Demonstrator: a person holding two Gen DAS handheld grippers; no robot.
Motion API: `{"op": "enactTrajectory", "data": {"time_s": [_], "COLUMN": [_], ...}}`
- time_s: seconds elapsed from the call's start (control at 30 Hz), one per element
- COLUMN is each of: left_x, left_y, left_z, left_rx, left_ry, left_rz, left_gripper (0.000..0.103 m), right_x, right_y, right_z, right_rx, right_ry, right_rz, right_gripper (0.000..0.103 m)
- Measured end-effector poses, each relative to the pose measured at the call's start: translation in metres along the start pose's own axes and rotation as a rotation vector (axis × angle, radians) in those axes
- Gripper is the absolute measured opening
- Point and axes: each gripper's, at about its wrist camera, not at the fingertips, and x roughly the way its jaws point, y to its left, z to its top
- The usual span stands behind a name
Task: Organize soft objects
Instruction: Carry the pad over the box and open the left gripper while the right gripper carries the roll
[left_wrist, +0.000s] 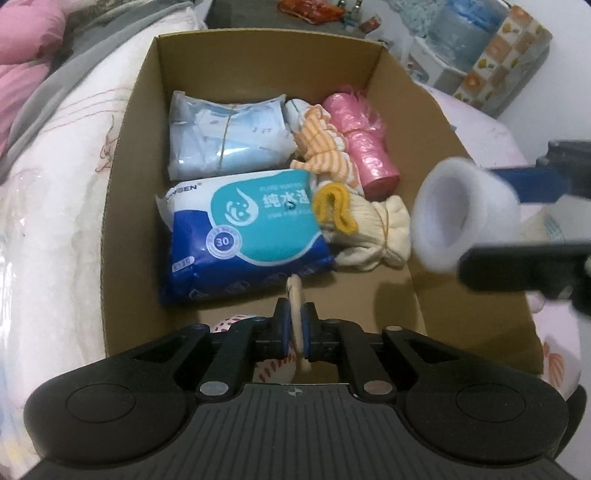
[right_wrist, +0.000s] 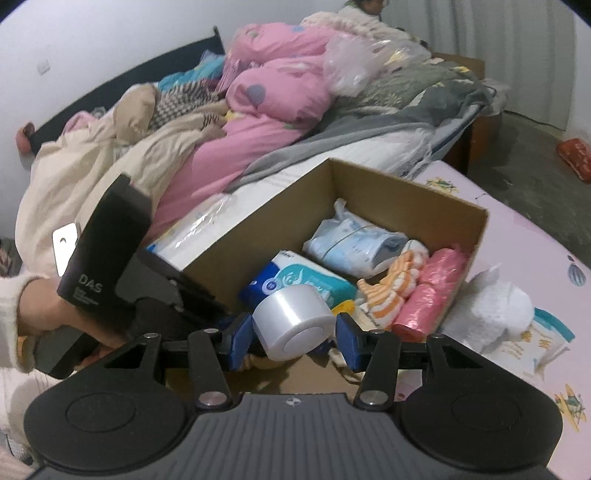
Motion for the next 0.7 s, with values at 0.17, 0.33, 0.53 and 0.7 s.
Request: {"op": "enactTrajectory", "data": {"time_s": [0.17,0.33,0.53,0.7], "left_x": [-0.02,-0.019,0.024,0.029], "left_y": [-0.003,-0.018,-0.032,-0.031], "left_z": [-0.001,-0.003,0.0,0.002], "left_rx": [0.059,0.16,0.246,0.258], "left_ry": [-0.043,-0.049,0.08,0.102], "left_rz": [0.055,0.053,0.067,0.093], "left_gripper": [0.037,0.008,0.004,0.004], "right_x": [0.008,0.012,0.019,0.024], "right_y": [0.007,0.006,0.005,0.008], "right_z": [-0.001,0.0,-0.001,-0.002], "right_rx": [-0.039,-0.03,-0.029,-0.055], "right_ry": [0.019,0.023,0.04,0.068], "right_rz": [-0.025,-0.035,-0.057,-0.071], "right_gripper": [0.052,0.052,0.052,0.052]}}
